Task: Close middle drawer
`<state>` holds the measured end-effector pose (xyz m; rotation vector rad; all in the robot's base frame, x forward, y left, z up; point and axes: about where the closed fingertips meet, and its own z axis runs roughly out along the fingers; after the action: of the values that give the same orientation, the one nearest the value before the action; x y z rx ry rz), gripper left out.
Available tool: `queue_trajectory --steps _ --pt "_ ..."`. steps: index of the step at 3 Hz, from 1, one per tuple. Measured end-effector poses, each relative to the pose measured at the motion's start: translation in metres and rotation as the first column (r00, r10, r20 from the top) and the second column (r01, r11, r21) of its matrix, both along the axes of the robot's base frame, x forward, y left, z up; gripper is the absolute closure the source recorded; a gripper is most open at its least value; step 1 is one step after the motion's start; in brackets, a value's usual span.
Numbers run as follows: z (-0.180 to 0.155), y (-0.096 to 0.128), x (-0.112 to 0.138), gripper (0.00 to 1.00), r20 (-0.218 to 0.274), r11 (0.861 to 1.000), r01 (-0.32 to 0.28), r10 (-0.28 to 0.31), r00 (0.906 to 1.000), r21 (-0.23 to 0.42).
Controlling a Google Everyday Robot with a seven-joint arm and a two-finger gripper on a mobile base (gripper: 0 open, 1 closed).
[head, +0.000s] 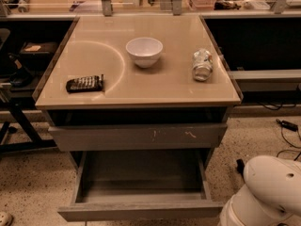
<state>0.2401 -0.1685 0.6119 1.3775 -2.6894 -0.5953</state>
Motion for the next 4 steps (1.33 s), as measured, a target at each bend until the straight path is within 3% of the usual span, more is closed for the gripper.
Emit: queue_trajectory --steps 1,2,4 --pt "-0.014 0.004 -0.007 1.0 -0.024 1.0 -0.01 0.011 0.9996 0.025" --pt "-0.066 0.011 -0.018 1.0 -0.067 0.998 0.002 0.002 0.9977 0.069" --pt "-0.176 0.013 0.023 1.0 -0.017 0.984 0.097 -0.095 0.9953 0.152"
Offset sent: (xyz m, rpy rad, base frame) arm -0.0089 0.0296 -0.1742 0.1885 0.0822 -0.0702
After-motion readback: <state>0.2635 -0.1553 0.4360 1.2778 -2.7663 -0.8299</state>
